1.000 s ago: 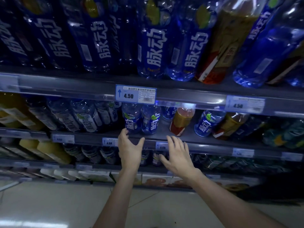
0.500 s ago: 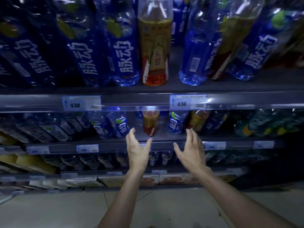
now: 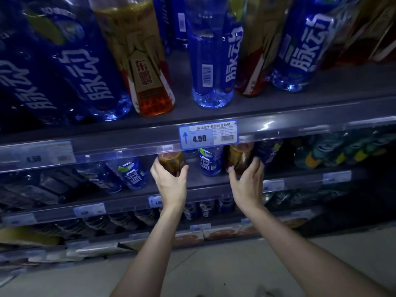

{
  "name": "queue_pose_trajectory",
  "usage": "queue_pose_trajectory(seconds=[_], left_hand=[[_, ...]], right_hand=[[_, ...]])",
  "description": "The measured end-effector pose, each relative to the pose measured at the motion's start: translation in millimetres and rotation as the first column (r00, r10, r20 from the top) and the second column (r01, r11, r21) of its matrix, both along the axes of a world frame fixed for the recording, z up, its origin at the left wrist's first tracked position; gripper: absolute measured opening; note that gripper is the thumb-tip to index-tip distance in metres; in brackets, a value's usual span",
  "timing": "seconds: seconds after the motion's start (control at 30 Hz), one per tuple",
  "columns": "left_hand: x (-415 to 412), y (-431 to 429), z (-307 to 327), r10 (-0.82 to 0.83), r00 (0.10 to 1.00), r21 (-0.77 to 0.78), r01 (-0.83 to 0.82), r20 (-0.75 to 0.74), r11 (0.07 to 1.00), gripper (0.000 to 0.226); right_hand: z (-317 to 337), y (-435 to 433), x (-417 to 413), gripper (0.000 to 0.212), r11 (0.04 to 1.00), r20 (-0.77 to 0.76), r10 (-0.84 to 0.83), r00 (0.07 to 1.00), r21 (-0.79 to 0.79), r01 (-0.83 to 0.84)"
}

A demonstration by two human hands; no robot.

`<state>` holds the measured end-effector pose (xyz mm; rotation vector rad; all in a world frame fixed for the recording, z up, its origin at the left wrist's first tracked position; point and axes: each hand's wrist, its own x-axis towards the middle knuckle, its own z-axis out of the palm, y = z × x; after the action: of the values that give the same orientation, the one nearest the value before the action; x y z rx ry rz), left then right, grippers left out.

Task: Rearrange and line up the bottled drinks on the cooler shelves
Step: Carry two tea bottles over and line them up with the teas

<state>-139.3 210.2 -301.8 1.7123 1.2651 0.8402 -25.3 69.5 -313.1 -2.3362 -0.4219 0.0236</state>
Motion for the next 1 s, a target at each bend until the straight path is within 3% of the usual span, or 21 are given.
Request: queue_pose_trajectory(seconds=[0.2, 0.5, 1.0], left_hand=[[5.6, 6.9, -11.8, 0.031, 0.999, -0.006, -0.031, 0.012, 0.999, 0.079], [0.9, 14.1, -9.6, 0.036, 0.999, 0.001, -0.036, 0.008, 0.999, 0.072], [-28.0, 4.5, -2.4, -0.025, 0.994, -0.029, 0.028, 0.11, 0.999, 0.065]], right_hand=[[-5.4, 17.4, 8.1, 0.067, 0.994, -0.023, -0.082, 0.996, 0.076, 0.084], [-0.5, 30.8, 7.2, 0.071, 0.962, -0.068, -0.229, 0.971, 0.14, 0.236], [4.4, 22.5, -17.5, 0.071, 0.925, -0.111, -0.253, 0.961, 0.262, 0.274]])
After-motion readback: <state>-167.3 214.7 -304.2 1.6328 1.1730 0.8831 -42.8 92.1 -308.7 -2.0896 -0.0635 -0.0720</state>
